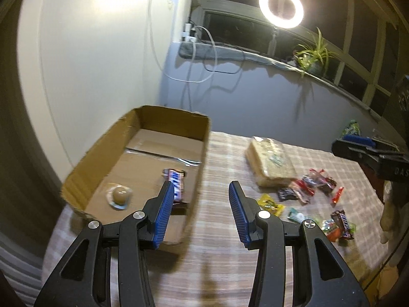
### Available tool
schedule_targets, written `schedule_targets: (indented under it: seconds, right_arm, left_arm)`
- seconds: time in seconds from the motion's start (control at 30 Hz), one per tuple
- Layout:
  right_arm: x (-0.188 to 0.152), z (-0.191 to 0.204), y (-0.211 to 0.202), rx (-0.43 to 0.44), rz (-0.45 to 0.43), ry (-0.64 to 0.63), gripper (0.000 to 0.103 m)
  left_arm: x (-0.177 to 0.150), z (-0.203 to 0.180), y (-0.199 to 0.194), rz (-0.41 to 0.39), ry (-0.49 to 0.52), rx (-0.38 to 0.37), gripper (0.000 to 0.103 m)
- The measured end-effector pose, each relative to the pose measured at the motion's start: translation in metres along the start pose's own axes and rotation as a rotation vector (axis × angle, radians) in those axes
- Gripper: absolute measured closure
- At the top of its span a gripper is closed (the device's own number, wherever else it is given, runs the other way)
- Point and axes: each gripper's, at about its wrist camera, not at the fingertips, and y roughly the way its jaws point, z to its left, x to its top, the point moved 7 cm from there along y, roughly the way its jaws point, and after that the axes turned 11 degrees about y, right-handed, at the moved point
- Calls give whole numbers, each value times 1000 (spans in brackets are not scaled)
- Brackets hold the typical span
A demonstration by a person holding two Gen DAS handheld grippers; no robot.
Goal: Organize snacks
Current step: 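Grasp the yellow candy with the left tool while the right tool grasps the egg-tray snack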
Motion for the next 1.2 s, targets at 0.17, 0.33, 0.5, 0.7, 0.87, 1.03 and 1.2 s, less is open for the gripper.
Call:
schedule_targets:
  seconds: [0.17, 0.33, 0.5, 0.7, 0.87, 1.03, 1.2]
  right_arm:
    - [-24, -40, -20, -47, 21, 39, 23]
    - [-50, -65, -25, -55, 68, 61, 23]
    - [-82, -76, -19, -52, 129, 64, 23]
    - [-114, -71, -6, -16, 186, 55, 30]
    - [-129, -61, 7, -8, 219, 13, 49]
    - [-132, -62, 20, -29, 241, 0, 49]
    - [-136, -66, 27, -40, 260, 0, 49]
  left_arm:
    - [-2, -26, 6, 19, 29, -47, 60]
    - [-5, -50, 16, 50, 49, -93, 60]
    - [-11, -69, 29, 90, 57, -129, 60]
    - [-20, -82, 45, 142, 59, -157, 60]
    - [-24, -90, 56, 172, 53, -175, 60]
    - [-27, -95, 69, 206, 54, -191, 60]
    - [-29, -98, 86, 256, 26, -226, 60]
